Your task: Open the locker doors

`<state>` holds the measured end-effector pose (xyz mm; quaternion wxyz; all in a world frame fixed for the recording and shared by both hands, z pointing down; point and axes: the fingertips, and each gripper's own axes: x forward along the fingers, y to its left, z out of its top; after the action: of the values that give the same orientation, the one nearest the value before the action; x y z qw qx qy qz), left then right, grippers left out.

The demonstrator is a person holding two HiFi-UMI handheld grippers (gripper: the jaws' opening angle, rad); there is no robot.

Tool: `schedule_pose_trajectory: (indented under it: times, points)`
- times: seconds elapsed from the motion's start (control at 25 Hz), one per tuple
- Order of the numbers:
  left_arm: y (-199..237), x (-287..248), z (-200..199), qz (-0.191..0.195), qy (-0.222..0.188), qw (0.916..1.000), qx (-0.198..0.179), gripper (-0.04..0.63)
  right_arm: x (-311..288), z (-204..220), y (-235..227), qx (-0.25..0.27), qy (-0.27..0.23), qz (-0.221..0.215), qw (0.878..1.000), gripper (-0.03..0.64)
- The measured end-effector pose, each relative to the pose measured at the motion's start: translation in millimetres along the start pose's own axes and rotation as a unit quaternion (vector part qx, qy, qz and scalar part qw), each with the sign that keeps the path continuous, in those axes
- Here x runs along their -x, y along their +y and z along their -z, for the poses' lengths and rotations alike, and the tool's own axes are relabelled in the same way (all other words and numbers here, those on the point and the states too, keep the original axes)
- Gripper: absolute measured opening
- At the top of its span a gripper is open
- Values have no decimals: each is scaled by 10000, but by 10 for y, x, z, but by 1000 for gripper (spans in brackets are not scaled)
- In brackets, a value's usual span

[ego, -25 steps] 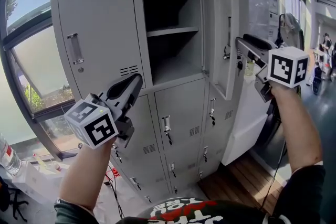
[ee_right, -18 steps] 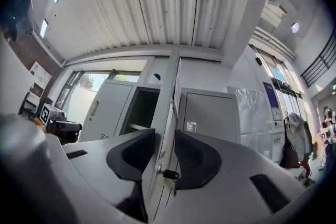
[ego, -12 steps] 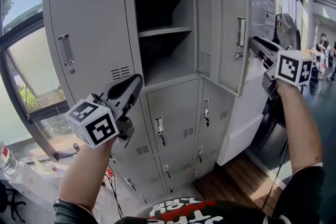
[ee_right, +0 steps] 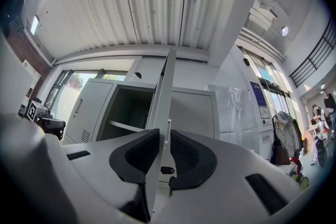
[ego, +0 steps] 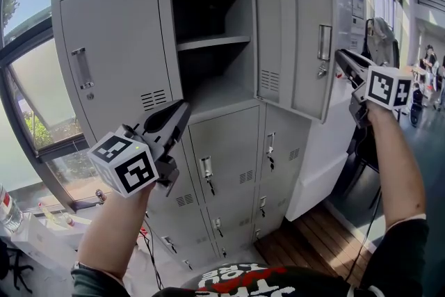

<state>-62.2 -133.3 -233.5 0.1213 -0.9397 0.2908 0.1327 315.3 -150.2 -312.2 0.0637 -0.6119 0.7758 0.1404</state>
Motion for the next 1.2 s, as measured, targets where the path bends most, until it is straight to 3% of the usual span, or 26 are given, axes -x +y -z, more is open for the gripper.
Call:
schedule_pose_trajectory:
  times: [0.48,0.68,0.76,0.96,1.2]
  points:
    - [-27,-41,61,-107,35,9999,87,5,-44,43,-199,127,15,268,9996,81]
    - [16,35,90,-200,46,9997,163,5,190,-114,-74,369,-382,467,9975,81]
    - [46,96,105,-238,46,9995,210,5,259,-134,192,365,-515,200,9978,81]
    - [107,309,195,-349,98,9990,249,5,140,137,1145,-110,-535,-992,9936,81]
    - [319,755,333,-945,270,9951,68,5,-302,724,2292,-784,-404,-2260,9701,60]
